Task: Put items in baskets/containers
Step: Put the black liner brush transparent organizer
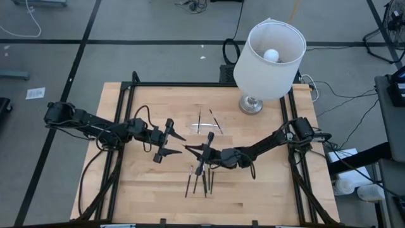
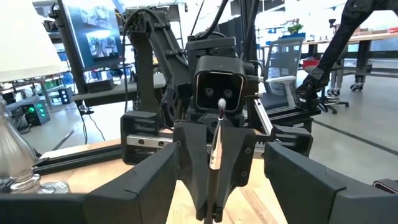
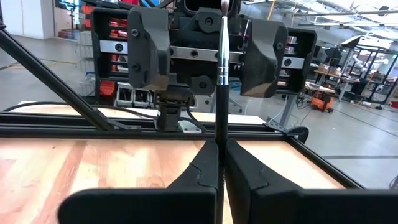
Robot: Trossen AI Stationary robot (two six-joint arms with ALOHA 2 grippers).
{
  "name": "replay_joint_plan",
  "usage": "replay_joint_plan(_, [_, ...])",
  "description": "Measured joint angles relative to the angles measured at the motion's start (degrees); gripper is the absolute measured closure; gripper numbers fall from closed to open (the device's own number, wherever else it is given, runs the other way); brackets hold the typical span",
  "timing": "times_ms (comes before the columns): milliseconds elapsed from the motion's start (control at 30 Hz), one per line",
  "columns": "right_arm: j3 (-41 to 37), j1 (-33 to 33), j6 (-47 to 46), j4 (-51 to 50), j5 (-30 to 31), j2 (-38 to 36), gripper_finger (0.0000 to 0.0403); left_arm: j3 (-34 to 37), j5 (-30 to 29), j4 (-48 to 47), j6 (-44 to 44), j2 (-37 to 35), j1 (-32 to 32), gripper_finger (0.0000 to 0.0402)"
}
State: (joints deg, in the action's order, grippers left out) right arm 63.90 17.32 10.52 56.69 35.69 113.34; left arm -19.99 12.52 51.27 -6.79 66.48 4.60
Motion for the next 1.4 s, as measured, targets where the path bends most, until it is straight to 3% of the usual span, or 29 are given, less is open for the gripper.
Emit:
replay_joint_plan(200, [0.0, 0.0, 0.0, 0.0, 0.0, 0.0, 0.0403, 0.0, -0.1, 0.0, 0.1, 0.0, 0.0, 0.0169])
replay_joint_plan(533, [0.0, 0.0, -0.3, 0.0, 0.0, 0.0, 0.0403, 0.0, 0.8, -0.5, -1.2, 0.0, 0.4, 0.0247])
replay_joint_plan(1167, [0.0, -0.9, -4.3, -2.1, 0.0, 0.0, 0.0403, 0.0, -2.5, -0.5, -2.6, 0.0, 1.2, 0.0260])
replay_joint_plan(1400, [0.0, -0.8, -4.1, -2.2, -0.2, 0.0, 0.0403, 0.0, -2.7, -0.6, -4.0, 0.0, 1.2, 0.0325])
